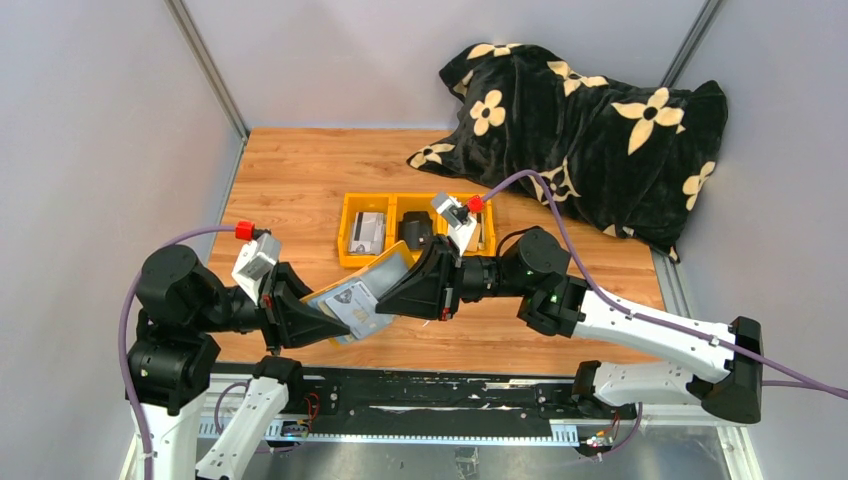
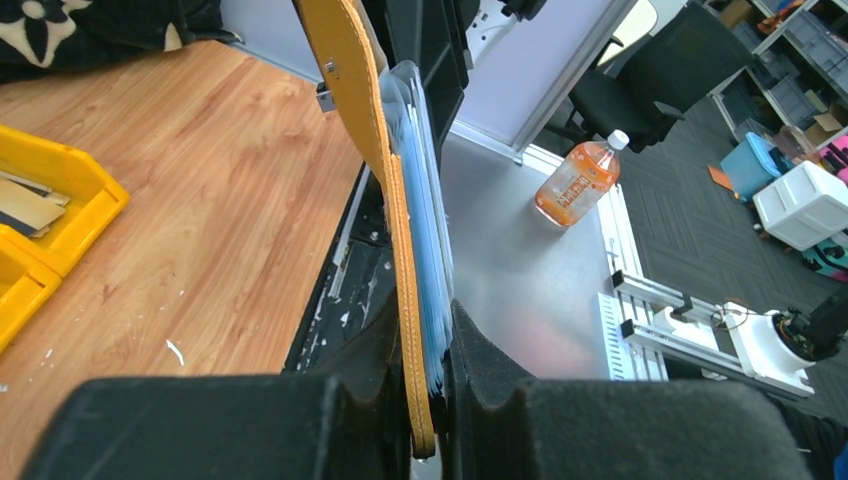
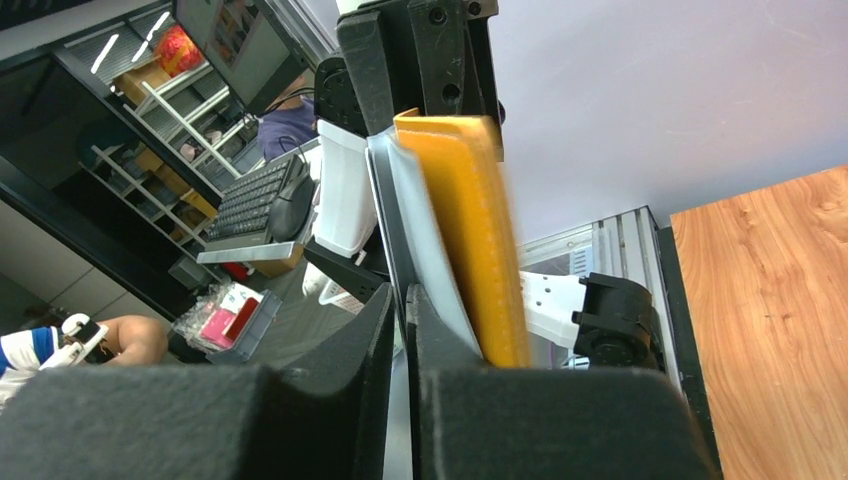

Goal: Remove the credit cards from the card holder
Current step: Remove the credit card from the card holder.

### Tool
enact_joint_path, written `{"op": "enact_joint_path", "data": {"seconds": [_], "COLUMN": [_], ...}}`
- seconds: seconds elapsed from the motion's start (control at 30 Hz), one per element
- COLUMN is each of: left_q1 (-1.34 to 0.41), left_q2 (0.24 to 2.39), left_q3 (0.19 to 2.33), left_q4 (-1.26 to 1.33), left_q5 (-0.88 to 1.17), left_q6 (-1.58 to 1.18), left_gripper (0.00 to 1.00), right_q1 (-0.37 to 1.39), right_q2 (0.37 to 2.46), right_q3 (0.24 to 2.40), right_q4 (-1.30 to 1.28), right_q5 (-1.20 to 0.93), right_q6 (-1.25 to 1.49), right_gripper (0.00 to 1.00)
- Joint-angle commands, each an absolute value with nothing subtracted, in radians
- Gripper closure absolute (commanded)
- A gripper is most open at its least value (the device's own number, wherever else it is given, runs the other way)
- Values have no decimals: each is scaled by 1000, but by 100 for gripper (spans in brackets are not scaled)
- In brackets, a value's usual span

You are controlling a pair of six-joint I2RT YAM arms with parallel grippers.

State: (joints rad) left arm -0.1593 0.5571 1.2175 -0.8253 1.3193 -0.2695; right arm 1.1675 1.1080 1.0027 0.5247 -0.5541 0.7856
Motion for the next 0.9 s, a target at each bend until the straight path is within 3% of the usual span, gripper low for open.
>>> {"op": "enact_joint_path", "data": {"seconds": [0.0,0.07,0.73,0.77,0.87], "left_q1": [-163,-163,-163,-163,-163], "left_q2": [545,546,555,555,554], "left_q3": [1235,1235,1265,1265,1261], "left_q4": [-824,-824,-825,-824,-824], "left_q5": [1347,1348,1342,1341,1323], "left_q6": [-280,-281,-291,-291,-297], "left_gripper": [100,100,100,100,100], "right_q1": [1173,1173,1179,1180,1183], "right_q2": [1096,1079,1051,1052,1055], "right_q3": [1023,1009,959,958,956], "right_q4": [531,527,573,574,581], "right_q5": [-540,-524,-516,-518,-524], "right_q6": [776,773,786,786,784], "right_gripper": [95,100,100,99,84]}}
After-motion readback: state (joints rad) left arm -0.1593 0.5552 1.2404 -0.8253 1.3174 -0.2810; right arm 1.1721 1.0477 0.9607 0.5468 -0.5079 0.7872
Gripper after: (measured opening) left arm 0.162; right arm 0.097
